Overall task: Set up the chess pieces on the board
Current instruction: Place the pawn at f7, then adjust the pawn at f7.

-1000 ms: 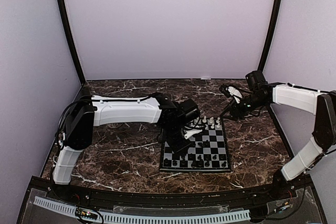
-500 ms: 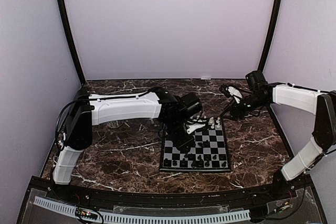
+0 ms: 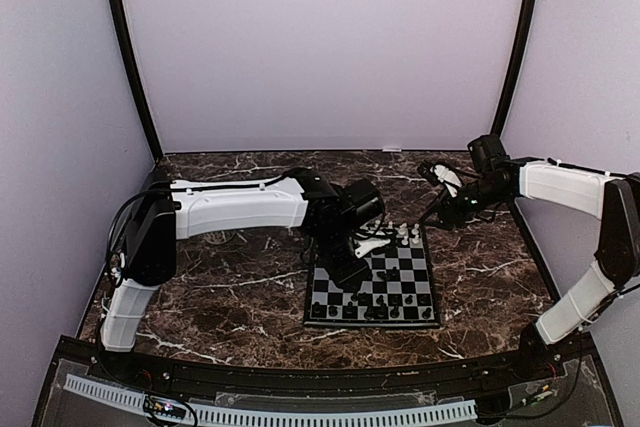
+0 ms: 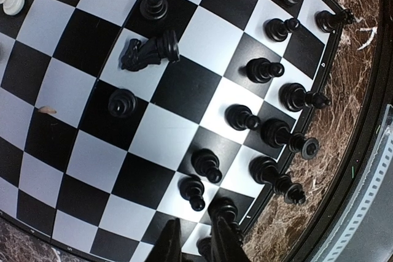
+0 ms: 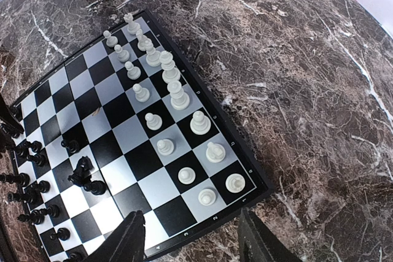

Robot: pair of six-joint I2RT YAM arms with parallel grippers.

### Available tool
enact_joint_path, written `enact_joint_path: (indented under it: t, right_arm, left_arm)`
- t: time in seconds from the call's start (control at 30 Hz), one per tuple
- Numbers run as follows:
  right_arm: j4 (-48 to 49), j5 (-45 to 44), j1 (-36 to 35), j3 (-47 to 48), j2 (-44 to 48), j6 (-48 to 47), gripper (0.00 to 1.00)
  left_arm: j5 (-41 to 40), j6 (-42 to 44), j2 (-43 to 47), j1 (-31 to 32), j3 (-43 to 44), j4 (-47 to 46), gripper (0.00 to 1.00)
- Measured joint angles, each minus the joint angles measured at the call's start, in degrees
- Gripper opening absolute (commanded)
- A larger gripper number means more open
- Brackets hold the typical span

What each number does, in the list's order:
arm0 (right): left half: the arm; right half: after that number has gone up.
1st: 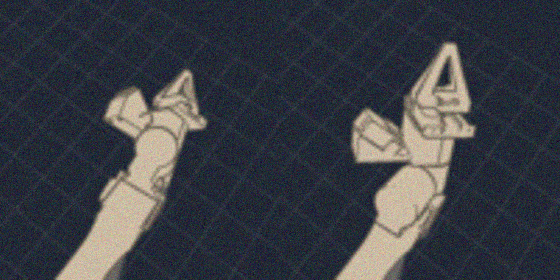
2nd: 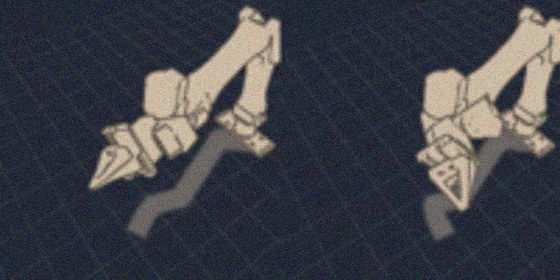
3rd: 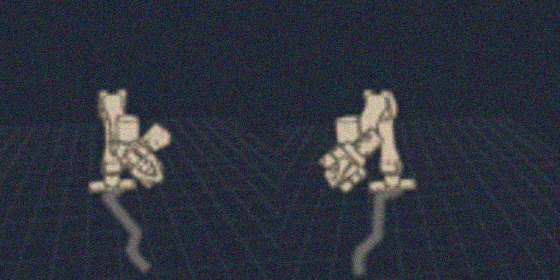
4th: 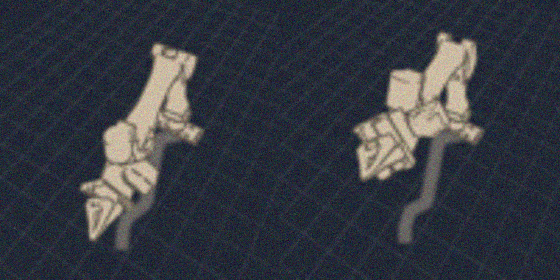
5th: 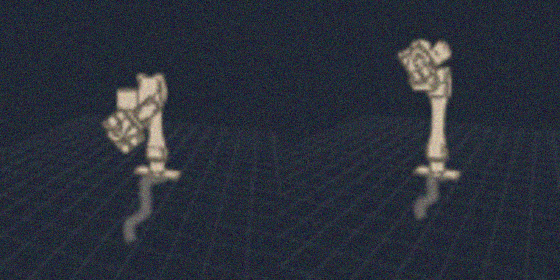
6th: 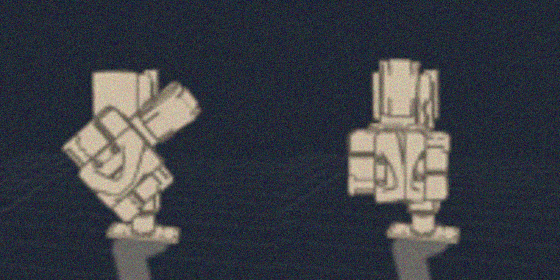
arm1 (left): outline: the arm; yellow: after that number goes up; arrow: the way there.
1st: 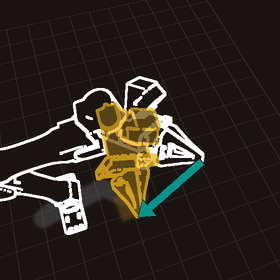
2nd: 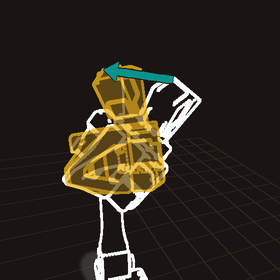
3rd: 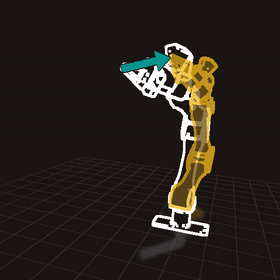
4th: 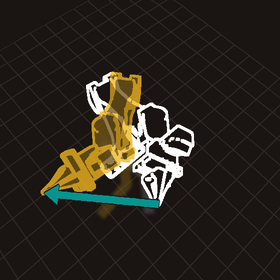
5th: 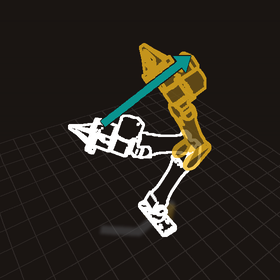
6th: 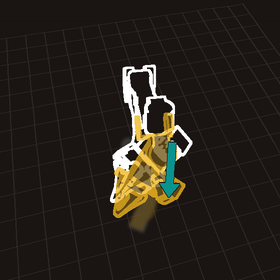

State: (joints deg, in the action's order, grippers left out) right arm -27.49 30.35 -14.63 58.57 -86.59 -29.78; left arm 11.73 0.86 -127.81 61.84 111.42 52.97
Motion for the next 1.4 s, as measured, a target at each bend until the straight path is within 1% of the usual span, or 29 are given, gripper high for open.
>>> enact_joint_path:
  t: [0.2, 0.43, 0.57, 0.63, 1.07, 1.4]
  right_arm:
    - [0.0, 0.0, 0.0, 0.0, 0.0, 0.0, 0.53]
    - [0.0, 0.0, 0.0, 0.0, 0.0, 0.0, 0.53]
    - [0.0, 0.0, 0.0, 0.0, 0.0, 0.0, 0.53]
    - [0.0, 0.0, 0.0, 0.0, 0.0, -0.02, 0.53]
    - [0.0, 0.0, 0.0, 0.0, 0.0, -0.02, 0.53]
    - [0.0, 0.0, 0.0, 0.0, 0.0, -0.02, 0.53]
  left_arm:
    - [1.29, -0.26, 0.0, 0.0, -0.24, -1.84, 0.1]
    - [1.79, -0.5, -0.39, 0.0, -0.24, -2.56, 0.09]
    - [2.14, -0.5, -1.46, 0.0, -0.24, -2.62, 0.12]
    - [2.23, -0.57, -1.86, 0.0, -0.24, -2.62, 0.12]
    - [1.7, -0.68, -2.08, 0.0, -0.24, -2.34, 0.04]
    - [0.66, -0.68, -2.05, 0.0, -0.24, -2.14, 0.03]
